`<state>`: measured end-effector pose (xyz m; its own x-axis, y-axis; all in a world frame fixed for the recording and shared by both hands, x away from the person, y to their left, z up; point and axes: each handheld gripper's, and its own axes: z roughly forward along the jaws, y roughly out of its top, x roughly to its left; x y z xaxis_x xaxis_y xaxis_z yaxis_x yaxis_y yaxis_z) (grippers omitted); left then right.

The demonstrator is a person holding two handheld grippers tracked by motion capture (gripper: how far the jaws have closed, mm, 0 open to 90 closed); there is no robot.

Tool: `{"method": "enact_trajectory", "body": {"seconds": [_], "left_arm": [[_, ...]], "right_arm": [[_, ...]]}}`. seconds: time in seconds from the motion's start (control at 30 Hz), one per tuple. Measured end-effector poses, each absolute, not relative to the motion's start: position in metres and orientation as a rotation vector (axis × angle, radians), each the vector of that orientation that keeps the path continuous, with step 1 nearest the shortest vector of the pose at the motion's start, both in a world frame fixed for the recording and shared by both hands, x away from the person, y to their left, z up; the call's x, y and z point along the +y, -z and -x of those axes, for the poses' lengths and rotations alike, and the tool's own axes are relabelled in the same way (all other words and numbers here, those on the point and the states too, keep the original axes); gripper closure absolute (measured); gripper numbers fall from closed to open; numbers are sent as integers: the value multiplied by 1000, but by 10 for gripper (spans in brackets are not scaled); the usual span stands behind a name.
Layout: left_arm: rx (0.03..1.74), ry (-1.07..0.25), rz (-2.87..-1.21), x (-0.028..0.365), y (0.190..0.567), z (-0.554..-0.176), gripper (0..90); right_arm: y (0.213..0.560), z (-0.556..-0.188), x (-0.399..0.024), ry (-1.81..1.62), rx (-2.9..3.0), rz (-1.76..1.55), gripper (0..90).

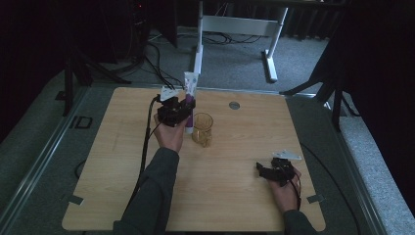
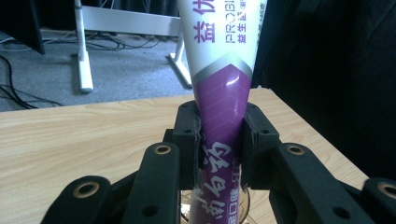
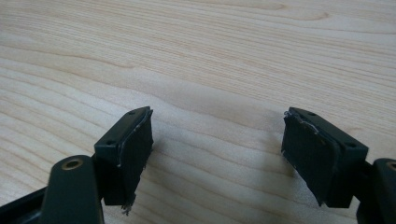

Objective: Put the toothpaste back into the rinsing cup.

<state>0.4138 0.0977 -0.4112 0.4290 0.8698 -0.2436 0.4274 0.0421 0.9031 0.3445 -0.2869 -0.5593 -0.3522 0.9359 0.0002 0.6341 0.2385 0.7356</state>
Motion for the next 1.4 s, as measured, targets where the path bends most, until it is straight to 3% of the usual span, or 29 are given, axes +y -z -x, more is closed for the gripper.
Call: {"method": "enact_trajectory", "body": {"seconds": [1.4], "left_arm": [[1139,-505,-1531,79,403,-434,712]], "right_arm": [[559,-345,-288,-923,2073,-1443,244]]}}
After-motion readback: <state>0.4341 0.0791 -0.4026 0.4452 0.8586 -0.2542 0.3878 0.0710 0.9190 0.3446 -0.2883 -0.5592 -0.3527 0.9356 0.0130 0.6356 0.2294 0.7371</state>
